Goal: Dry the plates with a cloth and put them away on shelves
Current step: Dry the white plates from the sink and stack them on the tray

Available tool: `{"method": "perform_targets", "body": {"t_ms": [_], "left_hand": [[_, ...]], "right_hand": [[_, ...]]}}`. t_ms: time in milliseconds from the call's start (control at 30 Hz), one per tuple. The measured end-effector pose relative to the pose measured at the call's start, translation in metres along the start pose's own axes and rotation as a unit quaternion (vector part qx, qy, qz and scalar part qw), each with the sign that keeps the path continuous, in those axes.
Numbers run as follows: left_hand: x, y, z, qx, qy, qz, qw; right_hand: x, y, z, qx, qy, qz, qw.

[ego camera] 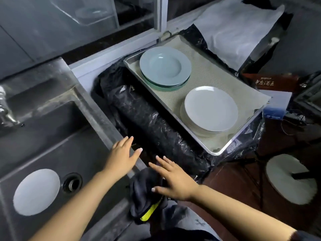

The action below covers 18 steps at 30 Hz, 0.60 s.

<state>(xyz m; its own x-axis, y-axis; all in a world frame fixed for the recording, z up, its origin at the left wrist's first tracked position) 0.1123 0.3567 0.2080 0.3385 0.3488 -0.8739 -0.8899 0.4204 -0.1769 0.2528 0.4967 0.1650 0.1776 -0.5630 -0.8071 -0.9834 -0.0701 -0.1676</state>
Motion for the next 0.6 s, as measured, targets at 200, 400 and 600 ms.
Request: {"method": "perform_targets", "body": {"t_ms": [200,400,600], "left_hand": [[-0.006,-0.035,-0.053,-0.029,0.008,-0.026,0.999],[-0.004,-0.051,-0.075,-0.040,0.016,-0.048,0.998],[-0.010,-0.028,-0.052,-0.004,-0.016,-0.034,0.999]], "right_hand": [[0.064,-0.005,-0.023,0.049,-0.074,-0.089,0.992],[0.071,0.006,-0.031,0.053,-0.126,-0.037,0.990],[0.027,0.007,-0.019,0.067,-0.115,0.065,0.989]]}}
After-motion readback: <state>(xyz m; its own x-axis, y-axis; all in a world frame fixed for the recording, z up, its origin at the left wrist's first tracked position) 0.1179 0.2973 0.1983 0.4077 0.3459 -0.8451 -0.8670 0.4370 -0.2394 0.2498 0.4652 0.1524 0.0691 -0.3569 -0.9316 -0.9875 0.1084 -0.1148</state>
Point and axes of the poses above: each hand's wrist, its own y-axis towards the middle knuckle, its own x-axis out of the palm, z = x × y, the point moved 5 cm from there along y, towards the middle knuckle, and after that the axes turned 11 degrees about z, right-handed, at the moved point
